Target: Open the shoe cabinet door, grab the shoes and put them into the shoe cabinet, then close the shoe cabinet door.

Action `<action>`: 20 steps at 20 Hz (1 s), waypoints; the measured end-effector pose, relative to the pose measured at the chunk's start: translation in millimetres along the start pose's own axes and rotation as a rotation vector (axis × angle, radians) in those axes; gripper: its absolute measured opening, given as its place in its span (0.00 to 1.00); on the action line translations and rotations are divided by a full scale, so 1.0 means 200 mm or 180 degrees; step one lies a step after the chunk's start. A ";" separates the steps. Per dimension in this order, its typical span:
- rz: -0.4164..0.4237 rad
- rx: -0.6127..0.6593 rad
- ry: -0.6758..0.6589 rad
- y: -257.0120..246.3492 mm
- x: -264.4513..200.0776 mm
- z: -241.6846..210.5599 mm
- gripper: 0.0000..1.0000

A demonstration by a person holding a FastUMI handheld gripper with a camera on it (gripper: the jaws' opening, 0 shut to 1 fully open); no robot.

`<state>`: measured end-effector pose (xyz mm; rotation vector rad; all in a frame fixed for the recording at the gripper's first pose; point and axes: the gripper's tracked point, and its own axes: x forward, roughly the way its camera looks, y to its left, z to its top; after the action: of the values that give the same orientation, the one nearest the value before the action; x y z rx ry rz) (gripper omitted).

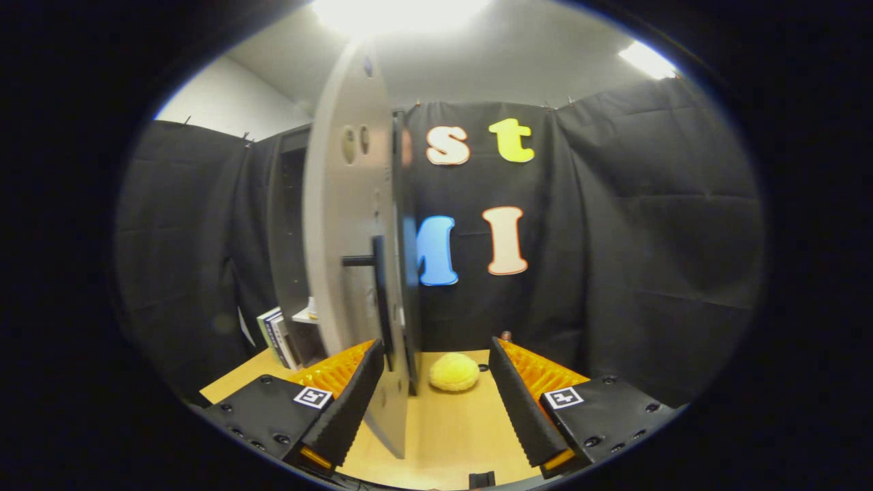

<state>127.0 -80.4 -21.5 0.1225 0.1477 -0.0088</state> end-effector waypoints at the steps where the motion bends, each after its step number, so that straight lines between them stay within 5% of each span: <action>1: -0.0002 0.0084 -0.0024 -0.02 0.05 0.00 0.96; 4: 0.0238 0.0285 -0.0062 -0.07 0.18 0.04 0.96; 11: 0.0634 -0.0111 -0.0066 0.09 0.28 0.01 0.97; 20: 0.0187 -0.0120 -0.0027 0.22 0.21 0.00 0.95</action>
<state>168.4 -37.3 -22.7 0.0892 0.1357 0.0519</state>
